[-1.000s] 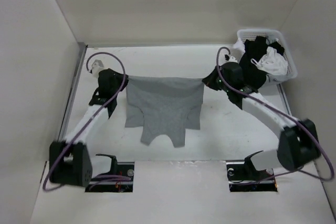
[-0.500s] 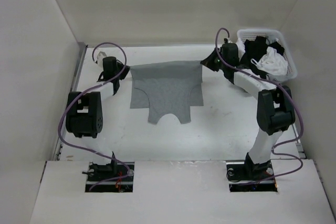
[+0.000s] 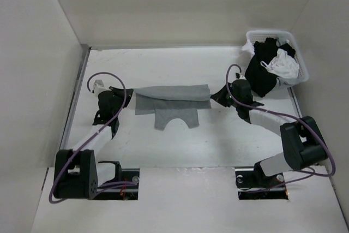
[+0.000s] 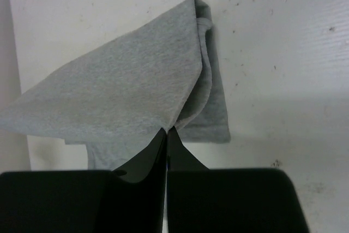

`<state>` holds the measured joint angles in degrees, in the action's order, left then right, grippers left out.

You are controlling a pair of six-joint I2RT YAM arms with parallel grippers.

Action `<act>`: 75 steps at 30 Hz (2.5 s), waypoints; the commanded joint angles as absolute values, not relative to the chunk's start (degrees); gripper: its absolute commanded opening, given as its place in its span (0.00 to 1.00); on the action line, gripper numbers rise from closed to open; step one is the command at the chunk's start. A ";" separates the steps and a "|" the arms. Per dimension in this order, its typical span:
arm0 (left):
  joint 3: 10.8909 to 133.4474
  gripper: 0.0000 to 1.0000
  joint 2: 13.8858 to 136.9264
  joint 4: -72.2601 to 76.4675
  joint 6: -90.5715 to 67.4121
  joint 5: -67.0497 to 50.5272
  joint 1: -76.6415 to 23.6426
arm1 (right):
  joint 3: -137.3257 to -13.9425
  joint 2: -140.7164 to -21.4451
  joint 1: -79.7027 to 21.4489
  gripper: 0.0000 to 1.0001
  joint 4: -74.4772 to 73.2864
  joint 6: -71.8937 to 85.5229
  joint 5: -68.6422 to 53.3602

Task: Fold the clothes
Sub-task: Fold the tank top

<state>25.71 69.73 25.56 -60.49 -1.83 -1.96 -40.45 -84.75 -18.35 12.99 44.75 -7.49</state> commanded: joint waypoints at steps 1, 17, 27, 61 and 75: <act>21.81 0.01 63.56 27.34 -59.42 -3.25 -2.41 | -37.19 -81.39 -20.08 0.01 19.42 46.14 -5.10; 6.15 0.25 46.68 19.08 -57.92 -2.03 -0.48 | -33.21 -87.09 -20.08 0.46 24.17 46.67 -5.09; 14.06 0.25 53.87 22.31 -55.55 2.64 -8.30 | -38.32 -100.36 -18.76 0.40 28.90 52.02 -15.20; 14.95 0.31 58.02 34.63 -59.32 0.71 -15.17 | -87.88 -109.85 -50.57 0.37 -17.75 30.49 12.48; 21.87 0.32 68.53 36.12 -58.62 -1.32 -17.87 | -64.18 -93.26 -43.47 0.16 -5.98 35.42 8.79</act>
